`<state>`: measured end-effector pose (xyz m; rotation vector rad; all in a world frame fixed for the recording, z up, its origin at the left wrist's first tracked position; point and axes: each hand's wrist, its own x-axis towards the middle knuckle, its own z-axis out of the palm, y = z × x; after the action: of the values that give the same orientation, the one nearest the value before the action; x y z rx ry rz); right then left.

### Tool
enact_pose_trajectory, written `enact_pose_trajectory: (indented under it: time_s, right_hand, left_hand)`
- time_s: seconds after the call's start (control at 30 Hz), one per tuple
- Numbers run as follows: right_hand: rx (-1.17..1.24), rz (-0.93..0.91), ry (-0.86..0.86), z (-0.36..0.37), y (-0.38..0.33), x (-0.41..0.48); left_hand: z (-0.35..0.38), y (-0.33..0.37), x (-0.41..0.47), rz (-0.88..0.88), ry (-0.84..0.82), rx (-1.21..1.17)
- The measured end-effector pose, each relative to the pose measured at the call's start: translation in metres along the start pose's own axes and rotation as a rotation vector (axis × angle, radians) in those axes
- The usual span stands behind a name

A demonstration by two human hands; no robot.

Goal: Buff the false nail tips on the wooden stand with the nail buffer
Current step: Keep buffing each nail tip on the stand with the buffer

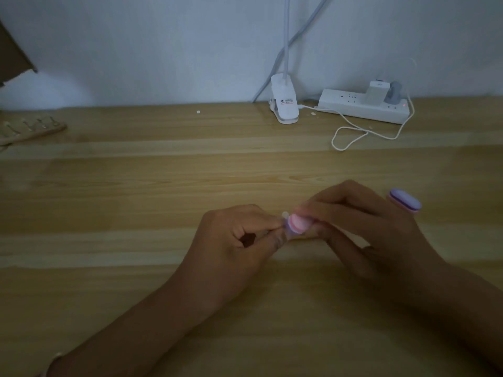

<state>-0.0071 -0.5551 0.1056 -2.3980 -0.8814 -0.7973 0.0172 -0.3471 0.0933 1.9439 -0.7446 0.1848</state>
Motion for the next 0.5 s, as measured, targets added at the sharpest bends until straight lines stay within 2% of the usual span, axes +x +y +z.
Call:
enact_pose_trajectory:
  time_s: [0.07, 0.2, 0.27, 0.33, 0.4, 0.5]
  right_hand:
    - [0.024, 0.033, -0.022, 0.001, -0.002, -0.004]
    - [0.231, 0.032, -0.061, 0.005, -0.006, -0.007]
    - [0.120, 0.060, -0.045, 0.002, -0.001, -0.002]
    - [0.157, 0.149, -0.067, 0.003, -0.001, -0.004]
    - [0.297, 0.096, -0.080, 0.008, -0.006, -0.009]
    - [0.222, -0.018, -0.111, 0.006, 0.001, -0.015]
  left_hand:
    - [0.000, 0.000, -0.001, 0.015, 0.002, 0.041]
    - [0.002, -0.001, -0.001, 0.056, -0.023, 0.056]
    - [0.003, 0.000, 0.000, 0.038, -0.015, 0.067]
    - [0.003, 0.000, 0.000, 0.025, -0.012, 0.048]
    - [0.002, -0.001, 0.000, 0.044, -0.017, 0.019]
    - [0.001, -0.001, 0.001, 0.025, -0.003, -0.009]
